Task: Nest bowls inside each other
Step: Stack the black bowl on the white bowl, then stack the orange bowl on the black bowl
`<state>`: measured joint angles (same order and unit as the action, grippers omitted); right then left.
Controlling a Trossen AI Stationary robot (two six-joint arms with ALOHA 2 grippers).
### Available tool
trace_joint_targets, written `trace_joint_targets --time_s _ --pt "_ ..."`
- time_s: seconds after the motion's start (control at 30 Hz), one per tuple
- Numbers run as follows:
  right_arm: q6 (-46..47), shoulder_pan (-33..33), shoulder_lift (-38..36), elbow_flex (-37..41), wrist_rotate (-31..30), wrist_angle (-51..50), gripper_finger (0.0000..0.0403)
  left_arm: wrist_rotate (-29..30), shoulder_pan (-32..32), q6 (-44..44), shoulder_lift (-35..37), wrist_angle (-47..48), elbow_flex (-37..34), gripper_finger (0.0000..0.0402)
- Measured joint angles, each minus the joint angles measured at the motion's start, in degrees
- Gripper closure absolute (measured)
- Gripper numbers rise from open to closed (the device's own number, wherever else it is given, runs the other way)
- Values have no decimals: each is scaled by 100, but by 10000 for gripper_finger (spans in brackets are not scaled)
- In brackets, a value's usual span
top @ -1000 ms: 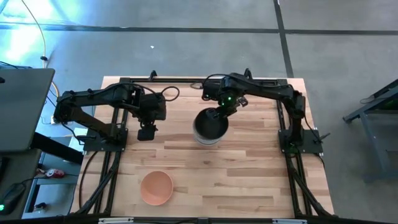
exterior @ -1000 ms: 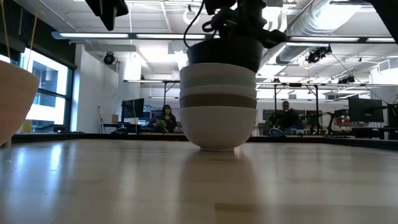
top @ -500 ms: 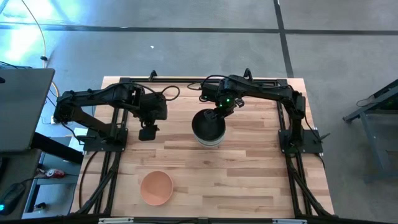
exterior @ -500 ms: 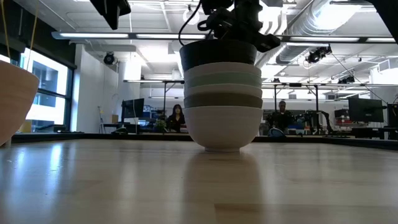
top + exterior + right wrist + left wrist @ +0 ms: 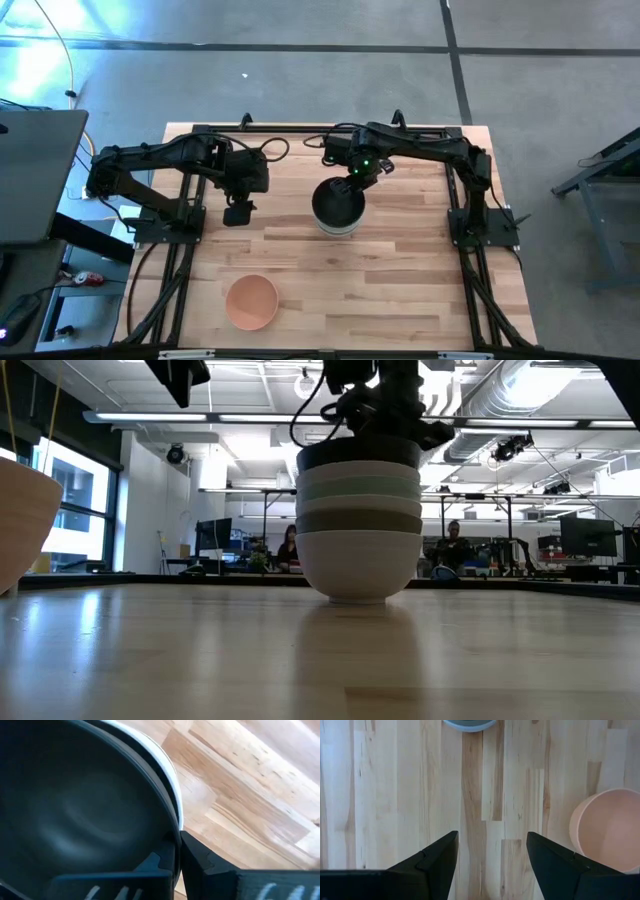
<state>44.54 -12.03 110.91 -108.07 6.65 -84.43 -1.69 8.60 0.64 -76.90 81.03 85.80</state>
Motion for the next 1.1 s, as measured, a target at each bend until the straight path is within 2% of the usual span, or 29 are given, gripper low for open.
trace_joint_targets --time_s 0.27,0.7,0.83,1.1 --pt "0 0 2 328 157 546 403 -2 0 0 -2 7 0 177" --pt "-108 0 2 330 389 702 398 -2 0 -24 -2 11 0 177" --pt "-150 1 2 330 573 707 368 -2 0 -24 -2 11 0 177" --pt "-176 2 2 330 549 826 286 -20 0 -46 -2 9 0 177"
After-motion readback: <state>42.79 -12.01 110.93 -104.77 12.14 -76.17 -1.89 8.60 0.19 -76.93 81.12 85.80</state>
